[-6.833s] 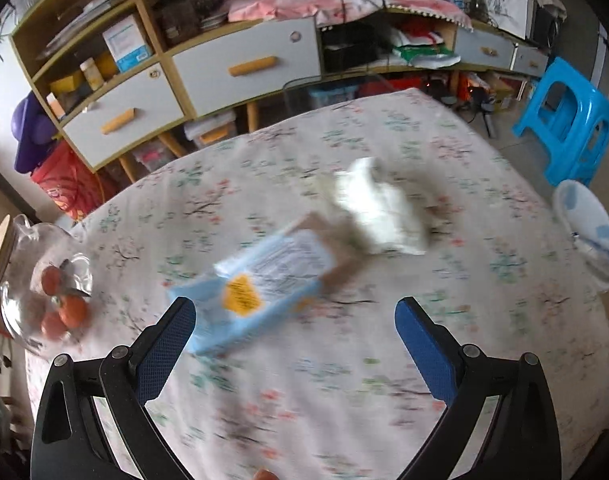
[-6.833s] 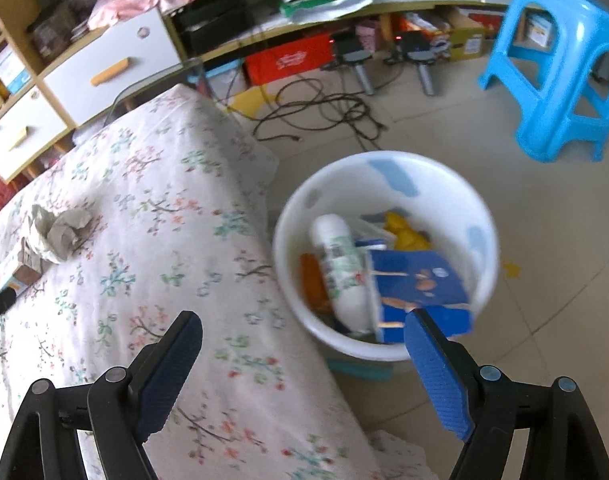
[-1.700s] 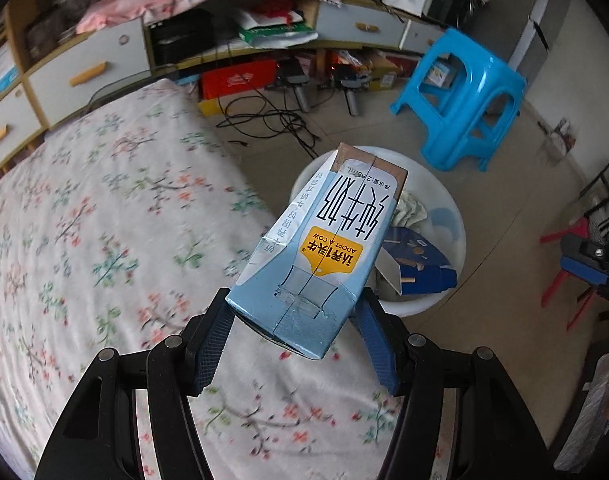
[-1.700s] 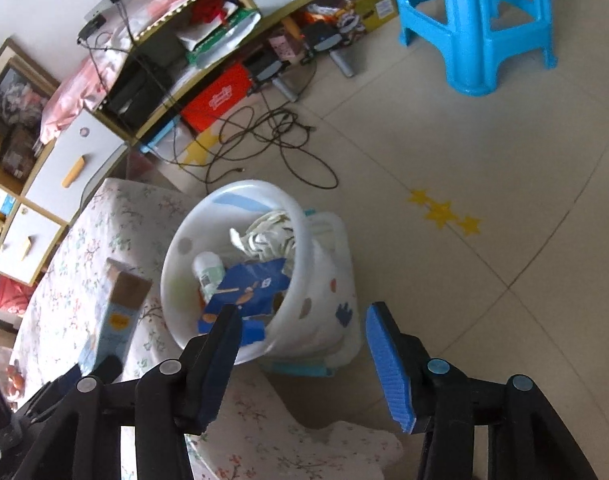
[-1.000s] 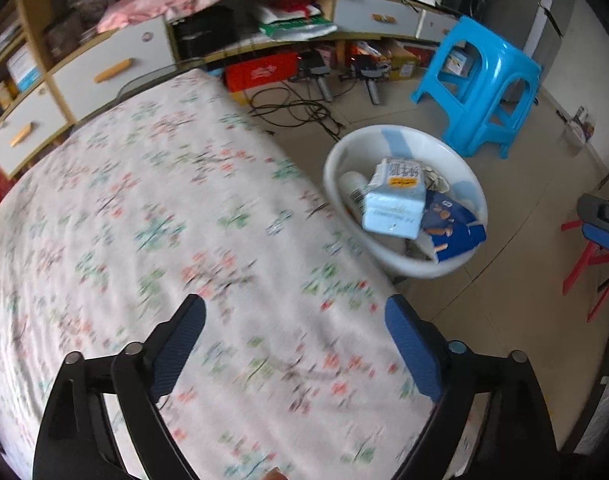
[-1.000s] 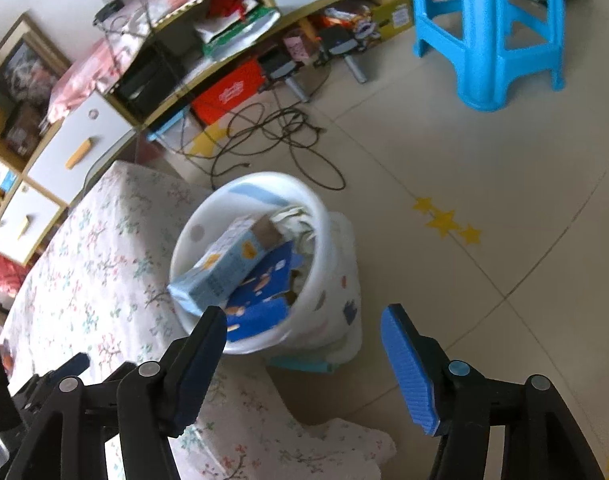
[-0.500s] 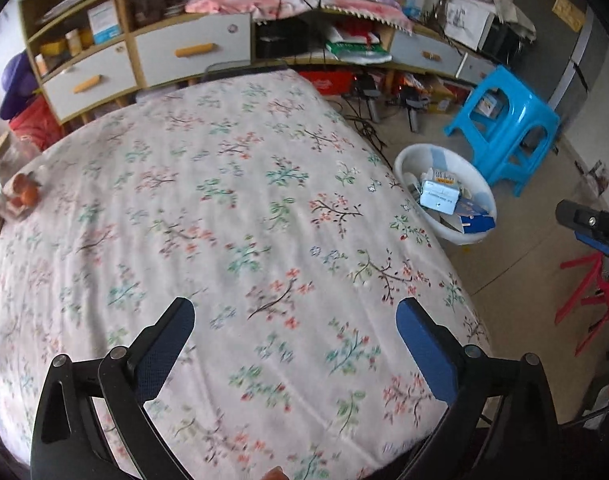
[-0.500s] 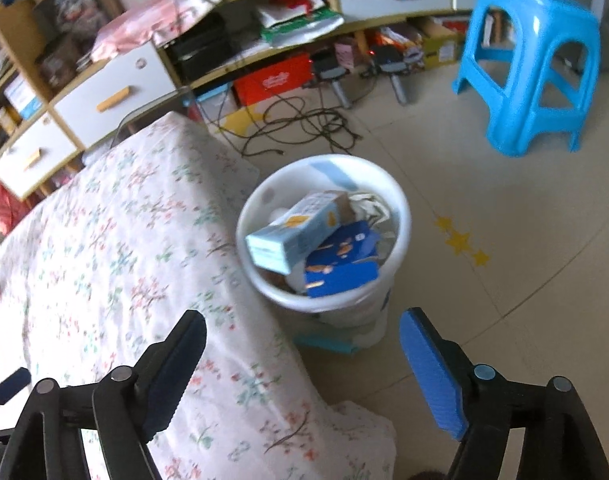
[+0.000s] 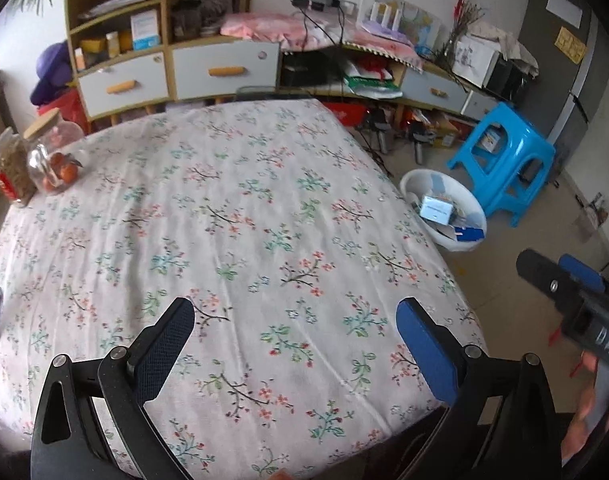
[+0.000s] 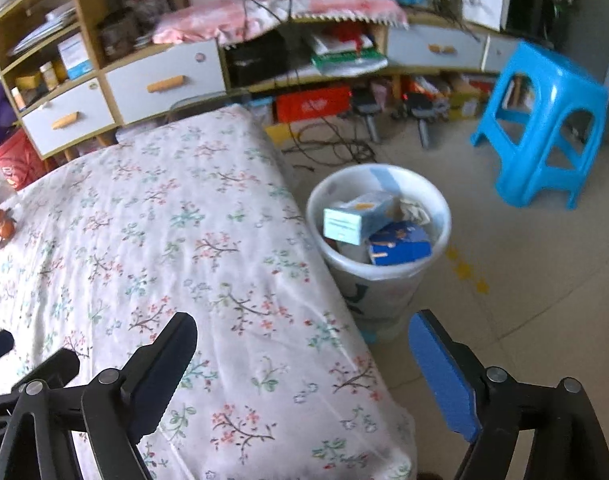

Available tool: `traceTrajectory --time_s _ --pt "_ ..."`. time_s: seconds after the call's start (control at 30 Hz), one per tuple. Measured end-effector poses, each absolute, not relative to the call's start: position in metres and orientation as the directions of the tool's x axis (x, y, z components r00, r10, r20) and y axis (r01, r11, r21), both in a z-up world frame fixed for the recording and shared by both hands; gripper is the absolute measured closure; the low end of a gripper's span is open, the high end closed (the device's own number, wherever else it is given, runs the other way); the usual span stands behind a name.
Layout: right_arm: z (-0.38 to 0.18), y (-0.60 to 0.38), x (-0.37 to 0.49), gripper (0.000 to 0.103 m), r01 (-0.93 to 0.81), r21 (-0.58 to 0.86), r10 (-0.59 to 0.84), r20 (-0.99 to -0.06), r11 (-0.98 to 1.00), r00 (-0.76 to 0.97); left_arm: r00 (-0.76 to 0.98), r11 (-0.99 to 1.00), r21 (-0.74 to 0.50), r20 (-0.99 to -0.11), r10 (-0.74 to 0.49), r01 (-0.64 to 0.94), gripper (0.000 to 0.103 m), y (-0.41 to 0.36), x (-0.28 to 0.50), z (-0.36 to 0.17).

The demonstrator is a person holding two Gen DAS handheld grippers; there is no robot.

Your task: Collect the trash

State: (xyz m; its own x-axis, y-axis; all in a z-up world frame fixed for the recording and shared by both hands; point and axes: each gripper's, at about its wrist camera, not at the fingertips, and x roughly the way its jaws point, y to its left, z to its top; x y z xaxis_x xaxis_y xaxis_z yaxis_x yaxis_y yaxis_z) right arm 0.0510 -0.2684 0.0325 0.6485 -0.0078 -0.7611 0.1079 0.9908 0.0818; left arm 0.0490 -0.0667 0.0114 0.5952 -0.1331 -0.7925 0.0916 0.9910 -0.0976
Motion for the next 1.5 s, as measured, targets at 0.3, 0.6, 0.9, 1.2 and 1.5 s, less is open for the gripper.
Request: traceTrajectory --time_s 0.3,0.6,0.9,1.2,1.5 --pt "0.02 -0.263 0.049 0.013 0.129 0.093 -0.015 -0.753 0.987 0.657 0.631 0.995 -0.073 -0.769 -0.101 0.07 0.001 -0.059 0.041 0.014" --pt "0.015 -0.267 0.047 0.013 0.139 0.107 -0.008 -0.763 0.984 0.646 0.61 0.996 -0.078 -0.787 -0.091 0.048 0.001 -0.055 0.044 0.005" --pt "0.014 -0.263 0.046 0.013 0.126 0.099 -0.006 -0.763 0.987 0.646 0.61 0.996 -0.079 -0.787 -0.094 0.052 0.001 -0.057 0.041 0.006" --pt "0.014 -0.263 0.045 0.013 0.127 0.101 -0.005 -0.763 0.987 0.647 0.601 0.995 -0.087 -0.793 -0.103 0.055 0.001 -0.057 0.042 0.005" --pt "0.014 -0.263 0.044 0.013 0.129 0.105 -0.003 -0.766 0.986 0.643 0.598 0.994 -0.1 -0.794 -0.112 0.053 0.001 -0.058 0.041 0.005"
